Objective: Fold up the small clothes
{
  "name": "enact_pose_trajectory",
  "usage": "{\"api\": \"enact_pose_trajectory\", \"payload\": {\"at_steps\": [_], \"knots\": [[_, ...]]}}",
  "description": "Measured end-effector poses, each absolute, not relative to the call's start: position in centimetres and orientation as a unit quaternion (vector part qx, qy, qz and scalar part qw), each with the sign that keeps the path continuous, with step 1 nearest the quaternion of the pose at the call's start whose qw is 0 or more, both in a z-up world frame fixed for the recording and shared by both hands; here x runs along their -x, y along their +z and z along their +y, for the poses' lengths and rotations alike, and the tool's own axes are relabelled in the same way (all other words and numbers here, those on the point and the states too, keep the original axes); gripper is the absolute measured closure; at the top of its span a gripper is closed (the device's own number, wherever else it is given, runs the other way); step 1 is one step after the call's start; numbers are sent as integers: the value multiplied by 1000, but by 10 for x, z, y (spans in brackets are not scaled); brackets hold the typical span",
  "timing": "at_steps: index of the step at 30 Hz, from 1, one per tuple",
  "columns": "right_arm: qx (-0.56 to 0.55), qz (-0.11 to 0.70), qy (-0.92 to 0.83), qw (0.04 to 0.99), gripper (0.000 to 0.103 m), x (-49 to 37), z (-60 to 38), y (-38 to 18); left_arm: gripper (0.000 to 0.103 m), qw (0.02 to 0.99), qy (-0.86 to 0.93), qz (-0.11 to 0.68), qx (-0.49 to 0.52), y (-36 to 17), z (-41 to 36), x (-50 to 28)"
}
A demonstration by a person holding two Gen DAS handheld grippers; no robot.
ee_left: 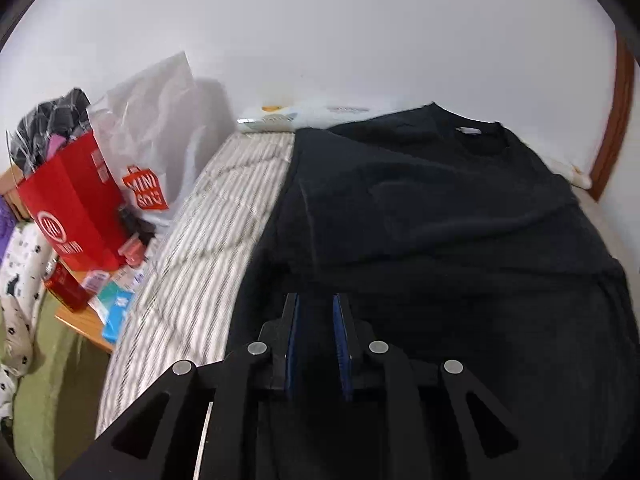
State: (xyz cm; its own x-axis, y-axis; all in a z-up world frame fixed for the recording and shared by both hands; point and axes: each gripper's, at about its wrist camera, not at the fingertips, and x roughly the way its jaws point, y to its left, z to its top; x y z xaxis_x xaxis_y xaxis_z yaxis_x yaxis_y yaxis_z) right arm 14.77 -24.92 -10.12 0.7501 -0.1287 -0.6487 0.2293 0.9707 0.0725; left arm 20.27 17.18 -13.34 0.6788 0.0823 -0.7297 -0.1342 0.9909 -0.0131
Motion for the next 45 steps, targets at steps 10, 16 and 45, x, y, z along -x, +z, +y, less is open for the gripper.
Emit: {"api": "enact_pose_trajectory", "payload": {"at_steps": [10, 16, 45], "knots": [[-90, 381, -94, 915, 45, -78, -247, -132, 65, 902, 44, 426, 57, -148, 181, -133], [-93, 396, -80, 910, 45, -45, -239, -155, 55, 901, 40, 429, 58, -159, 193, -89], [-169, 334, -34, 927, 95, 2, -244, -146, 95, 931, 4, 356, 82, -137, 183, -18]]}}
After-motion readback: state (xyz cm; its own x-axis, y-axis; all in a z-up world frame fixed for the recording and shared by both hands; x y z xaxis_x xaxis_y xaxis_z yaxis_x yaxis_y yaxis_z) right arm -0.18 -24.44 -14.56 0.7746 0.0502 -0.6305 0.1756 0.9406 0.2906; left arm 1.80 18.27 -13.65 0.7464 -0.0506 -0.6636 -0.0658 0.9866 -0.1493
